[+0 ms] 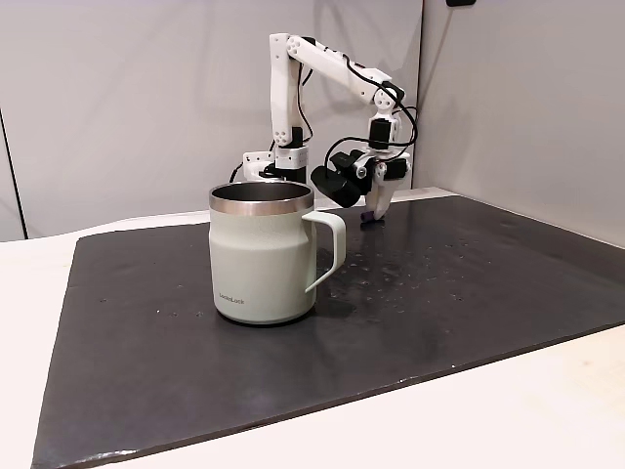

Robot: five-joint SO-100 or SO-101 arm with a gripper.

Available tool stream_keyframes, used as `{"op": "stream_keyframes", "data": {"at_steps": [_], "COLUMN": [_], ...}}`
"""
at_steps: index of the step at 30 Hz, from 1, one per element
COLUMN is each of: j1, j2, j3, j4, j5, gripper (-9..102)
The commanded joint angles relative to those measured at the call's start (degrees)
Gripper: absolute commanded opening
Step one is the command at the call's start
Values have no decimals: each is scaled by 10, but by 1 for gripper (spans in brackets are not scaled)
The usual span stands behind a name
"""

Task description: Grasp a pengrip and put it in the cup.

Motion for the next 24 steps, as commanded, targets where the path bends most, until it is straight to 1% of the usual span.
{"op": "stream_keyframes", "data": {"at_steps": [1,9,15,24], "j1": [-2,-21,-19,25], "j2": [70,145,148,157], "j3": [-21,-108,-256,-405], "j4": [27,123,229,275], "j5": [-25,-66,-115,-162], "gripper": [0,0,0,0]}}
